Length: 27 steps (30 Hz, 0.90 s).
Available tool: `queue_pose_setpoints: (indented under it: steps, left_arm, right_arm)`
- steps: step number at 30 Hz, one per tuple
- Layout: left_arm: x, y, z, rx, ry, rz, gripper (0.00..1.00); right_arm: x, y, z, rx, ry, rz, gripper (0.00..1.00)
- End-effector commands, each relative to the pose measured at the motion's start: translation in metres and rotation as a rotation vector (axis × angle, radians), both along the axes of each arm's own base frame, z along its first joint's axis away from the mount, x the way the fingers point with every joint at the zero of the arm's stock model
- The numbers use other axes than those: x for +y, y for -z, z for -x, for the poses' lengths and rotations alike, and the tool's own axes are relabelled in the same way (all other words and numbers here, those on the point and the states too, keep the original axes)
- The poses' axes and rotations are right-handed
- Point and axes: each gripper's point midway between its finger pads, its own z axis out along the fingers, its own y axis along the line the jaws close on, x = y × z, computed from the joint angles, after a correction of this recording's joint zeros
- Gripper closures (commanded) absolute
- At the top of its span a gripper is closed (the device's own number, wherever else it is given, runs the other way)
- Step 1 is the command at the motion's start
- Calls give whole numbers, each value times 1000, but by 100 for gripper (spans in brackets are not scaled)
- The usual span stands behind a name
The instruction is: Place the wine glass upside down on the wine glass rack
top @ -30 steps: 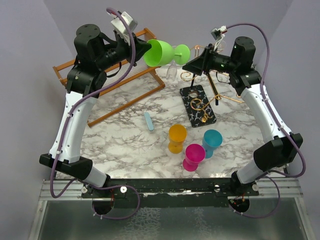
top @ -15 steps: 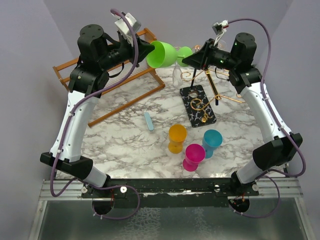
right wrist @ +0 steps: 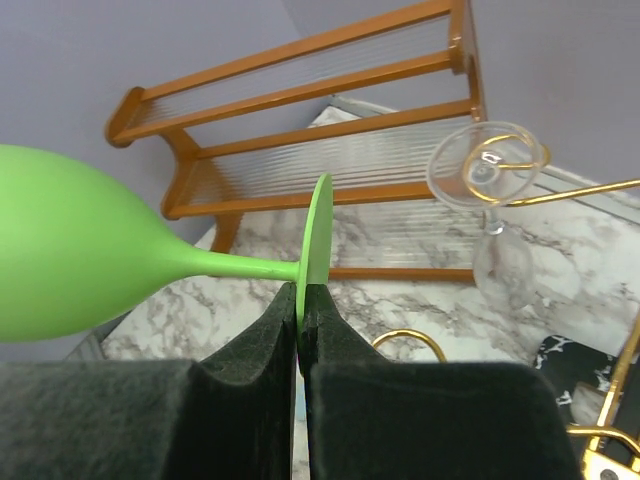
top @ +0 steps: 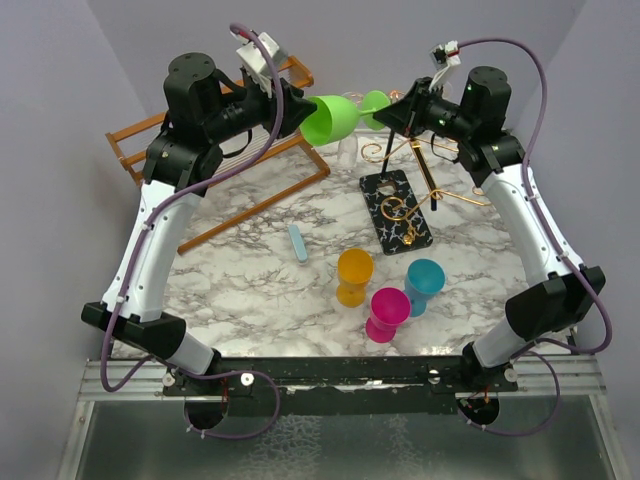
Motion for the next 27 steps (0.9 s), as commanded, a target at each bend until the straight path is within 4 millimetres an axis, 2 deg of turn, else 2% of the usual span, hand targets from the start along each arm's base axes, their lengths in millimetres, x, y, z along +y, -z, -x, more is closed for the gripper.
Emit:
queue_pose_setpoints:
  steps: [1, 5, 12, 18, 21, 24, 27]
  left_arm:
    - [4, -15, 19, -62, 20, -2, 53]
    - [21, -12, 21, -114, -58, -64, 30]
    - [53, 9, 24, -136, -175, -185, 14]
    - [72, 42, 29, -89, -201, -293, 5]
    - [79, 57, 29, -56, -213, -326, 3]
    - [83, 65, 29, -24, -222, -330, 1]
    - [86, 67, 29, -6, -222, -327, 1]
  right_arm:
    - [-22, -15, -12, -114, 132, 88, 98]
    - [-45, -22, -20, -190, 238, 171, 98]
    - [-97, -46, -28, -313, 426, 303, 98]
    - [-166, -66, -24, -394, 624, 430, 98]
    - [-208, -74, -17, -409, 734, 480, 98]
    - [-255, -81, -6, -416, 857, 532, 98]
    - [-285, -84, 5, -428, 957, 607, 98]
